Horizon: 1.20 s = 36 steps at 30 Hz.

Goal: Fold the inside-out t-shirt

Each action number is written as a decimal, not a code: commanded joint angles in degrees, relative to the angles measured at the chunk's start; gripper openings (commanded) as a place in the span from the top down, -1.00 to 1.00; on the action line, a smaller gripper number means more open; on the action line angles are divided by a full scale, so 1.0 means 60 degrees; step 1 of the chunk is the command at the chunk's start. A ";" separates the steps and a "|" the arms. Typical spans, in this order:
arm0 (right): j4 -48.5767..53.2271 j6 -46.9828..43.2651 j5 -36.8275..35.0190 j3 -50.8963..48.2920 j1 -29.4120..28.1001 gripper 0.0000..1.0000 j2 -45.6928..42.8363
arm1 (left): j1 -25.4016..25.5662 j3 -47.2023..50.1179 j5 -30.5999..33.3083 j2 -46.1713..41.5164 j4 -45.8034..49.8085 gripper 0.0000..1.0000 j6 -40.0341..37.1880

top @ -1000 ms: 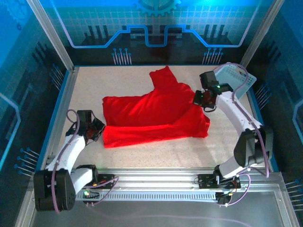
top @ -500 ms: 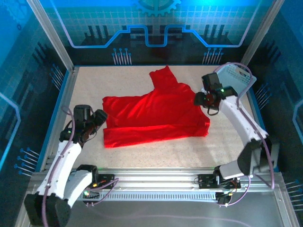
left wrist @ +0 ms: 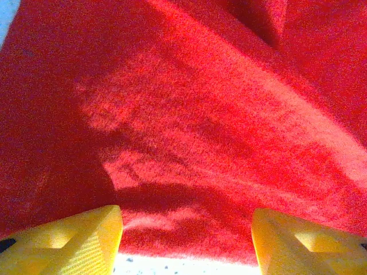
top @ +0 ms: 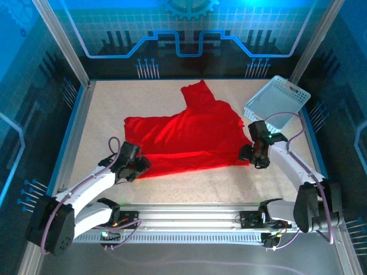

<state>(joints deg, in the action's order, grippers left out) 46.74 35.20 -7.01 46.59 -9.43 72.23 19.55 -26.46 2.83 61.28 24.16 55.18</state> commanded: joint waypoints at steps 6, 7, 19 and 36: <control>-0.1237 0.0250 0.0776 -0.0426 0.0656 -0.13 0.0586 | -0.1148 0.0711 0.0245 0.0474 -0.0878 -0.17 0.0446; -0.1319 0.0209 0.0773 -0.0411 0.0716 -0.09 0.0666 | -0.1273 0.0729 0.0249 0.0523 -0.0917 -0.17 0.0450; -0.1619 0.0023 0.1039 -0.0689 0.0731 0.86 0.0936 | -0.2417 0.0550 0.0159 0.1169 -0.1142 -0.10 0.0197; 0.0761 -0.0740 -0.1827 0.1213 -0.0758 1.00 0.0220 | -0.3611 -0.0101 0.0031 0.1625 -0.1000 -0.02 -0.0551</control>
<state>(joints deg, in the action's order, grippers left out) 45.74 30.57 -11.25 52.93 -12.14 73.63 -1.04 -26.57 1.43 69.84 13.58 54.02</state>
